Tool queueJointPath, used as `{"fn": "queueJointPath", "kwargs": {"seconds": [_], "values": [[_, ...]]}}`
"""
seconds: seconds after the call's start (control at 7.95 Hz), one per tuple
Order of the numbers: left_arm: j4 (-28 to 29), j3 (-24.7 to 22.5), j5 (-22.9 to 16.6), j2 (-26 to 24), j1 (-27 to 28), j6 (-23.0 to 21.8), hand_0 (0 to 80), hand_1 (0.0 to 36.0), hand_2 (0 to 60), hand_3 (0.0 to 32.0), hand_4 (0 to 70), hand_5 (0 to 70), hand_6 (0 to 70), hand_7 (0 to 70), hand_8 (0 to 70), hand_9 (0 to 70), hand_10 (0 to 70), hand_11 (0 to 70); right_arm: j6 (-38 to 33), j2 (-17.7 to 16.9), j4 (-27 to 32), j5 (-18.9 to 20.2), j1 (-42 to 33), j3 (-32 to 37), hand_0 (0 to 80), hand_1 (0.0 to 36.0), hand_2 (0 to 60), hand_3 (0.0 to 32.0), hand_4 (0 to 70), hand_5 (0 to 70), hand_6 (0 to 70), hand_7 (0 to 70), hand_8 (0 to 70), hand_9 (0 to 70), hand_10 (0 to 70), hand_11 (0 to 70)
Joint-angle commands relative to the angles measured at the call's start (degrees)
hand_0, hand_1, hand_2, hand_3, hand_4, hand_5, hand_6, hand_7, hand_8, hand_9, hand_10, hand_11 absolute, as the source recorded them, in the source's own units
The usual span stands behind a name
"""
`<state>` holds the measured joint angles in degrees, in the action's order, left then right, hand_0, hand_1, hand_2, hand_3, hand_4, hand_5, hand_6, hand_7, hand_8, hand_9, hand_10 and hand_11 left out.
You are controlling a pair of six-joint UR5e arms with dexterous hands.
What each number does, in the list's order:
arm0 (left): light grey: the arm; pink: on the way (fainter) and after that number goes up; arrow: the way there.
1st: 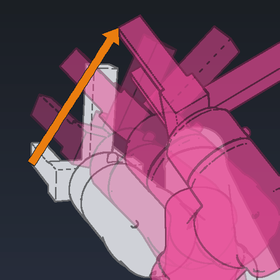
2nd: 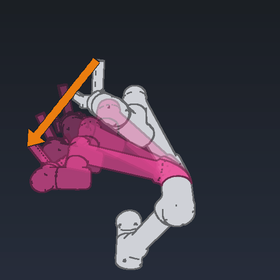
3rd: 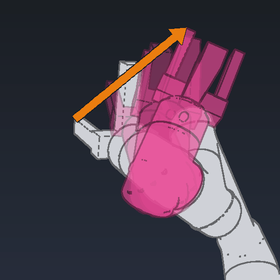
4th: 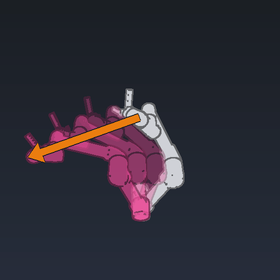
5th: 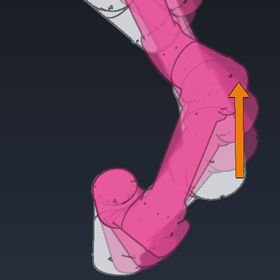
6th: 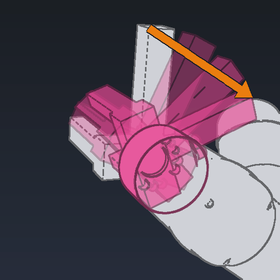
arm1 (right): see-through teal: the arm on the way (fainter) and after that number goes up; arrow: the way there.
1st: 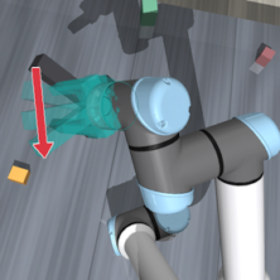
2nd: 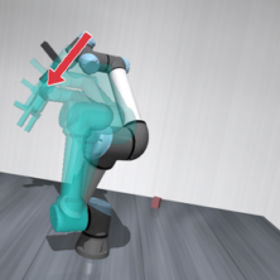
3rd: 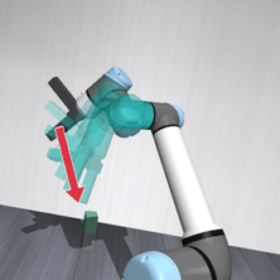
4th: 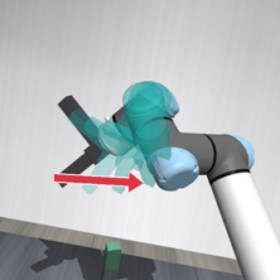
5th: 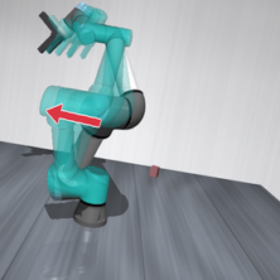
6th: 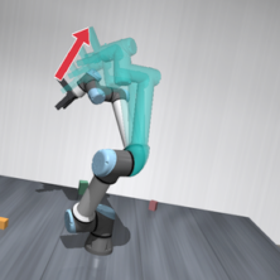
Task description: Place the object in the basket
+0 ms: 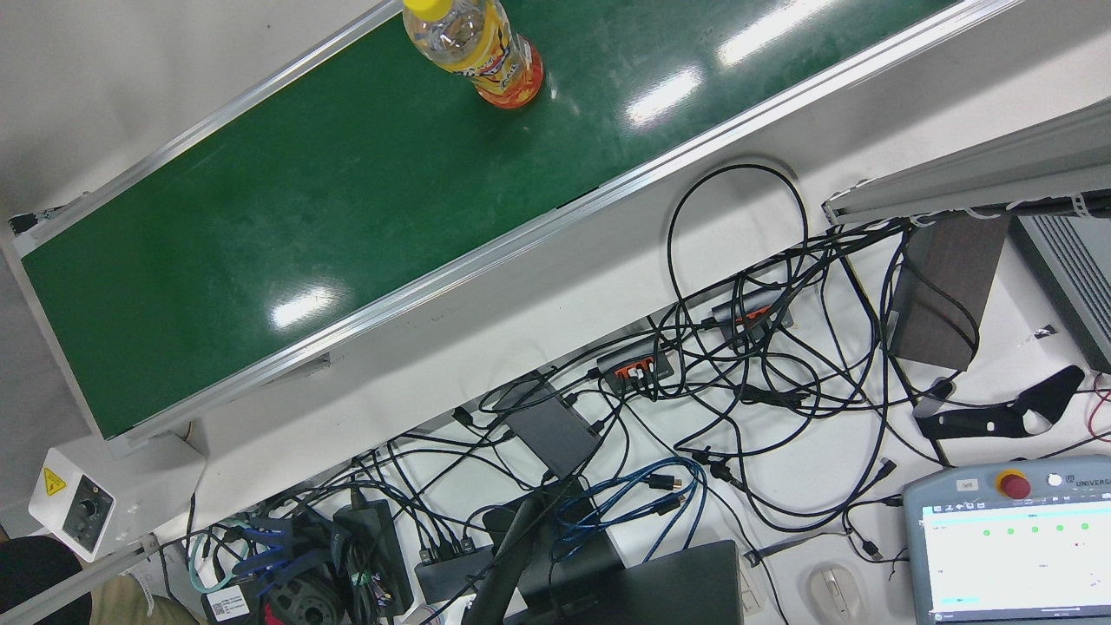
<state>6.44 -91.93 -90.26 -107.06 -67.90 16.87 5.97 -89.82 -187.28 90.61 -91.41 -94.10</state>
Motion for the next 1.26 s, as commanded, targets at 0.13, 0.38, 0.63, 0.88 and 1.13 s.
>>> {"fn": "queueJointPath", "kwargs": {"seconds": [0.13,0.38,0.63,0.88,1.13], "values": [[-1.2,-0.3,-0.1,0.0,0.1,-0.2,53.0,1.1,0.0,0.6,6.5,5.5,0.0,0.0,0.0,0.0,1.5,3.3,0.0,0.0,0.1,0.0,0.0,0.1,0.0,0.0,0.0,0.0,0.0,0.0,0.0,0.0,0.0,0.0,0.0,0.0],[-1.3,-0.2,-0.2,-0.1,0.2,-0.2,52.8,1.0,0.0,0.4,6.9,5.7,0.0,0.0,0.0,0.0,1.5,3.3,0.0,0.0,0.0,0.0,0.0,0.1,0.0,0.0,0.0,0.0,0.0,0.0,0.0,0.0,0.0,0.0,0.0,0.0],[-1.3,-0.1,-0.2,0.0,0.1,-0.2,52.7,1.0,0.0,0.2,6.8,5.7,0.0,0.0,0.0,0.0,1.5,3.3,0.0,0.0,0.0,0.0,-0.1,0.0,0.0,0.0,0.0,0.0,0.0,0.0,0.0,0.0,0.0,0.0,0.0,0.0],[-1.3,0.3,-0.1,0.0,0.6,-0.2,52.3,0.8,0.0,0.0,7.0,5.9,0.0,0.0,0.0,0.0,1.9,3.8,-0.1,0.0,0.0,0.0,0.0,0.0,0.0,0.0,0.0,0.0,0.0,0.0,0.0,0.0,0.0,0.0,0.0,0.0],[-1.7,0.3,0.0,-0.2,0.7,-0.3,52.6,1.1,0.0,0.0,7.3,6.3,0.0,0.0,0.0,0.0,2.0,4.1,0.0,0.0,0.0,0.0,0.0,0.0,0.0,0.0,0.0,0.0,0.0,0.0,0.0,0.0,0.0,0.0,0.0,0.0]]}}
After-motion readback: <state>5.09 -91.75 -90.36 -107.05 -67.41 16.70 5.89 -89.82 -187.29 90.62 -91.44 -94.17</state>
